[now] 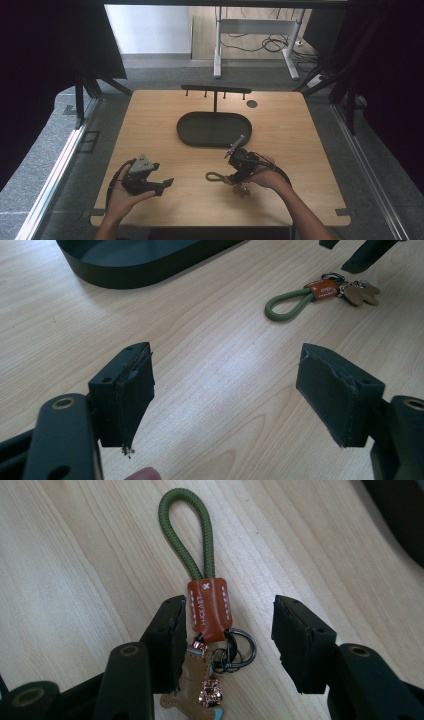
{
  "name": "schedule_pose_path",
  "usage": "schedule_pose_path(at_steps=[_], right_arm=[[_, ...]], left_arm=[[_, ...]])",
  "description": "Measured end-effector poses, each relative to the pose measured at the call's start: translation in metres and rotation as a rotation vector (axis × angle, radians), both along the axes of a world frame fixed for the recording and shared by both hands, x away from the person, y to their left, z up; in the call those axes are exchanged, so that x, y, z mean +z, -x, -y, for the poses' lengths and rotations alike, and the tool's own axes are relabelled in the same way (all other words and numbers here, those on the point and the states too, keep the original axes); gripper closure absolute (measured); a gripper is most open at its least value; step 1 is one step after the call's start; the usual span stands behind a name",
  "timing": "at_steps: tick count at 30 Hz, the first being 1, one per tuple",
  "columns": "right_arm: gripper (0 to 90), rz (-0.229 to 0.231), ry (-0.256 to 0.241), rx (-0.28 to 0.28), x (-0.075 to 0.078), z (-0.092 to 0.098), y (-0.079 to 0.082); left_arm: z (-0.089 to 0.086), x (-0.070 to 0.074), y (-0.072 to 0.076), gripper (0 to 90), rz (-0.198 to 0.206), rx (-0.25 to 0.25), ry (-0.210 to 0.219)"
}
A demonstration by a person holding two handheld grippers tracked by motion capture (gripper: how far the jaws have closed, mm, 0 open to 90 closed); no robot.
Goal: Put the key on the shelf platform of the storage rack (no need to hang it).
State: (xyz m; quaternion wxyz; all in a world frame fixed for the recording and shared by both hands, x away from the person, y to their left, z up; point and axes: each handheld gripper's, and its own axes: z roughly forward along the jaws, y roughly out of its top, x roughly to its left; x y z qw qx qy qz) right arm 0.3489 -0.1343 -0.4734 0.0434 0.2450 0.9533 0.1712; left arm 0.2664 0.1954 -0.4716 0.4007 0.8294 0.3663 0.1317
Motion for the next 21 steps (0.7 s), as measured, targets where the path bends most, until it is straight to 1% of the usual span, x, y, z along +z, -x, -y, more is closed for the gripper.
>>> schedule_pose_path(at_steps=[2,6,11,15,21], right_arm=[[49.1,-0.007,0.005,0.004,-0.003,-0.002,-0.001],[49.3,-0.021,0.032,0.009,-0.010,-0.007,-0.002],[49.4,-0.029,0.039,0.027,-0.017,-0.011,-0.003],[49.5,-0.034,0.052,0.028,-0.021,-0.013,-0.003],[51.9,-0.047,0.055,0.033,-0.027,-0.014,-0.002]], left_arm=[[-0.001,0.000,0.000,23.5,0.001,0.000,0.000],[-0.001,0.001,0.000,23.5,0.002,0.002,0.001],[-0.002,0.001,0.000,23.5,0.002,0.000,-0.001],[-0.002,0.001,0.000,23.5,0.004,-0.001,-0.004],[-0.002,0.000,0.000,23.5,0.002,0.001,-0.004]])
